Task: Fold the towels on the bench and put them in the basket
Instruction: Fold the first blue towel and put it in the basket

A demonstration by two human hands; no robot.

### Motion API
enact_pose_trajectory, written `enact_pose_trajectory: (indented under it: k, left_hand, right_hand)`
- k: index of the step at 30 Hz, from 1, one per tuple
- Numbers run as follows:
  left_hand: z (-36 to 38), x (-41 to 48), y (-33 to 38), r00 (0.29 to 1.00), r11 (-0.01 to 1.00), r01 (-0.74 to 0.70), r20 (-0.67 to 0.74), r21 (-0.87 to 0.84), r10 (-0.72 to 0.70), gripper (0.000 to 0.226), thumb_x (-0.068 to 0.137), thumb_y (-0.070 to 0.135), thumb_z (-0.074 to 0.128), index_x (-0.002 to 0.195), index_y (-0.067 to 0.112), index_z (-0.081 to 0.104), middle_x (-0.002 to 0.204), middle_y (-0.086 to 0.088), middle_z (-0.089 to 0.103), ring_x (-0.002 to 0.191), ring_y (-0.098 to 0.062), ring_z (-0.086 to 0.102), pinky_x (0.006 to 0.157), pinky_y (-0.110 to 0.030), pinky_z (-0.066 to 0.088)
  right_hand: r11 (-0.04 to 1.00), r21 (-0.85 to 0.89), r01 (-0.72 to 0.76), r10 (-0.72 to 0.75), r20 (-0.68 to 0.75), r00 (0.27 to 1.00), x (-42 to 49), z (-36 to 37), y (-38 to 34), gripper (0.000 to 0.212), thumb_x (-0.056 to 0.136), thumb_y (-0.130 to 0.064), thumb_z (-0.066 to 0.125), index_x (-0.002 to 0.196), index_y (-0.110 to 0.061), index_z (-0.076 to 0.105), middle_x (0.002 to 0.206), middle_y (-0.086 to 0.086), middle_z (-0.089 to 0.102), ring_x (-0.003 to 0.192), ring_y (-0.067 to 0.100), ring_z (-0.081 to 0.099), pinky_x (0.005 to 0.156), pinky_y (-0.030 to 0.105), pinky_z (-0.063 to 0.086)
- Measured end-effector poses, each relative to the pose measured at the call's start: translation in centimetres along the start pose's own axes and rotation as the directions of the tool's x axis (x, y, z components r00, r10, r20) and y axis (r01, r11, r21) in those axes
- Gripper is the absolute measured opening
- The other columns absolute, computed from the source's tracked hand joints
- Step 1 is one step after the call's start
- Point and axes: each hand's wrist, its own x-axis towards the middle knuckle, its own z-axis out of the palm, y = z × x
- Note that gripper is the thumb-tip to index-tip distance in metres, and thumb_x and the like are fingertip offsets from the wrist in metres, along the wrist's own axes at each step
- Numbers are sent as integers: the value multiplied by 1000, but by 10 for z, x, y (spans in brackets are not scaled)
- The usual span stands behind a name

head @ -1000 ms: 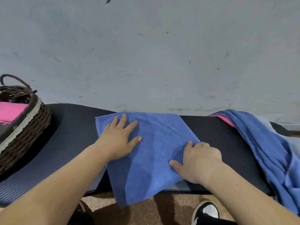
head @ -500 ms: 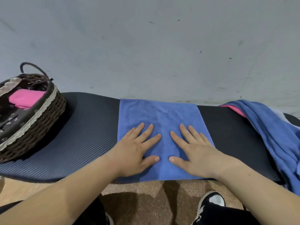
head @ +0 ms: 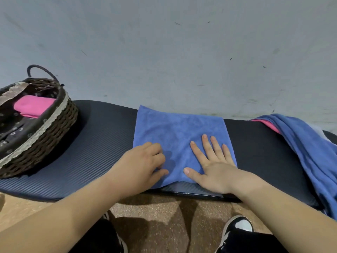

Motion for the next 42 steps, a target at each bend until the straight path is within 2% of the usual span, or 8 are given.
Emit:
enact_pose_trajectory:
  k: [4, 6, 8, 15, 22, 31, 36, 42]
  left_hand:
    - [-10, -22, -5, 992, 998, 33, 120, -48, -27, 46, 75, 74, 65, 84, 31, 53, 95, 14, 46, 82, -9, 43, 72, -26, 45]
    - [-11, -28, -7, 984, 998, 25, 179, -52, -15, 46, 74, 70, 70, 92, 32, 53, 105, 15, 46, 90, -9, 45, 75, -27, 46]
    - [-14, -32, -9, 980, 996, 32, 200, -89, -13, 36, 79, 59, 72, 95, 32, 55, 113, 15, 47, 99, -10, 47, 78, -32, 50]
    - [-29, -36, -10, 988, 958, 103, 139, -269, -67, 13, 91, 38, 53, 84, 29, 47, 92, 11, 56, 83, -12, 55, 72, -41, 51]
    - [-52, -38, -15, 971, 963, 204, -91, -176, -223, 8, 98, 36, 52, 95, 30, 47, 68, 7, 57, 59, -16, 55, 56, -40, 49]
    - [-49, -49, -22, 971, 950, 225, 136, -218, -198, 27, 76, 17, 57, 88, 37, 71, 93, 21, 58, 83, -2, 60, 71, -31, 52]
    - [-67, -55, -9, 925, 785, 376, 252, -492, -285, 10, 69, 13, 56, 67, 18, 65, 91, 9, 73, 94, -9, 68, 85, -33, 54]
    - [-90, -55, -15, 885, 569, 463, 380, -679, -267, 12, 73, 6, 60, 76, 6, 71, 74, -21, 64, 69, -16, 58, 66, -30, 44]
  right_hand:
    - [994, 94, 52, -44, -87, 995, 4, -5, 1, 91, 90, -79, 33, 160, -42, -12, 164, -4, -34, 149, 21, -36, 125, 49, -14]
    - [982, 142, 127, -88, -253, 964, -4, -10, -1, 83, 89, -73, 50, 159, -35, 25, 169, 2, 6, 157, 25, -1, 127, 46, 9]
    - [963, 140, 232, -154, -421, 894, -16, -14, -1, 61, 83, -71, 59, 128, -29, 58, 134, -5, 46, 129, 21, 42, 111, 40, 39]
    - [958, 86, 275, -232, -332, 914, -40, 0, 5, 60, 69, -83, 58, 106, -35, 58, 102, -16, 46, 96, 11, 46, 85, 29, 45]
    - [972, -57, 226, -217, -577, 788, -33, 5, 26, 18, 82, -15, 64, 98, -22, 66, 90, -3, 56, 81, 26, 57, 65, 40, 51]
    - [981, 166, 100, -38, -344, 938, -67, -11, 60, 18, 91, -20, 60, 96, -34, 70, 90, -14, 69, 88, 12, 62, 76, 40, 55]
    - [925, 357, 127, -97, -99, 990, -104, -30, 57, 17, 88, -18, 69, 78, -31, 72, 75, -6, 69, 65, 8, 57, 68, 30, 51]
    - [815, 573, 83, -160, 85, 984, -127, -52, 61, 20, 95, -7, 62, 93, -22, 76, 83, 6, 73, 72, 6, 60, 68, 23, 48]
